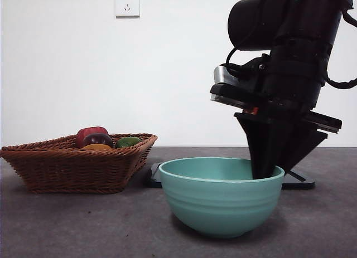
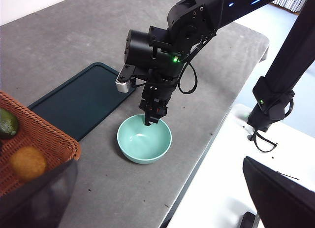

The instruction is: Pick up the wifruite, put it on the bowl, pick up the plate, put it on desk

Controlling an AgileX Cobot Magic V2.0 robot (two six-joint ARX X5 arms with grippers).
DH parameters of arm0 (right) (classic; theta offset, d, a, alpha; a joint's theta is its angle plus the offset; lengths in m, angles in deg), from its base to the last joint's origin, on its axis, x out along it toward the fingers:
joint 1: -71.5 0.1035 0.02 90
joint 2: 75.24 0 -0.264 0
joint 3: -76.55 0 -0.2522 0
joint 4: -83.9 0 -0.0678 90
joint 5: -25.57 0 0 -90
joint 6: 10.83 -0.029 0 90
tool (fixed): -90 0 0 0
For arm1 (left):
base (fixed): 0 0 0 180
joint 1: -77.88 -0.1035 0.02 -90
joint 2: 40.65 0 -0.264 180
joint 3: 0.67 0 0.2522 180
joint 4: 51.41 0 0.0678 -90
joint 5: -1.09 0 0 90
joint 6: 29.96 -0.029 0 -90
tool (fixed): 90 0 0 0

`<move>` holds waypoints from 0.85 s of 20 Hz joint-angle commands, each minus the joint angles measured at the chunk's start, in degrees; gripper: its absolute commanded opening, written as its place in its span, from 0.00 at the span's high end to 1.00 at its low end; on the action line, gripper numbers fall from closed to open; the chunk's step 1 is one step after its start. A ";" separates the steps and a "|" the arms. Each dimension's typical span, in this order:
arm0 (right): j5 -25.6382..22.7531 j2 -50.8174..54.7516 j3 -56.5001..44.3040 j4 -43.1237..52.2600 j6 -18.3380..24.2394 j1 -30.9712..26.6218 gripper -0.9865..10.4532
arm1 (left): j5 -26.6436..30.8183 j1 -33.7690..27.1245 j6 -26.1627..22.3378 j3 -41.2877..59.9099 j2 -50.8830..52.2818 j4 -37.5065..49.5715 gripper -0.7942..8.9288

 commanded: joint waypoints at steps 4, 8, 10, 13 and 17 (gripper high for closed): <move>-0.44 0.50 3.15 -3.34 -0.72 -0.24 0.51 | -0.31 0.42 -0.04 -0.74 -0.33 0.63 0.34; -5.03 5.92 8.96 -9.25 -0.26 -0.24 0.44 | -0.31 0.42 0.13 -0.74 -0.33 0.63 0.34; -6.47 10.12 11.74 -12.41 0.13 -0.24 0.41 | -0.31 0.39 0.13 -0.74 -0.33 0.63 0.34; -6.51 18.51 13.88 -16.35 0.39 -0.11 0.41 | -0.31 0.39 0.13 -0.74 -0.33 0.63 0.34; -6.51 32.24 14.12 -20.79 1.42 -0.11 0.41 | -0.31 0.39 0.13 -0.74 -0.33 0.63 0.34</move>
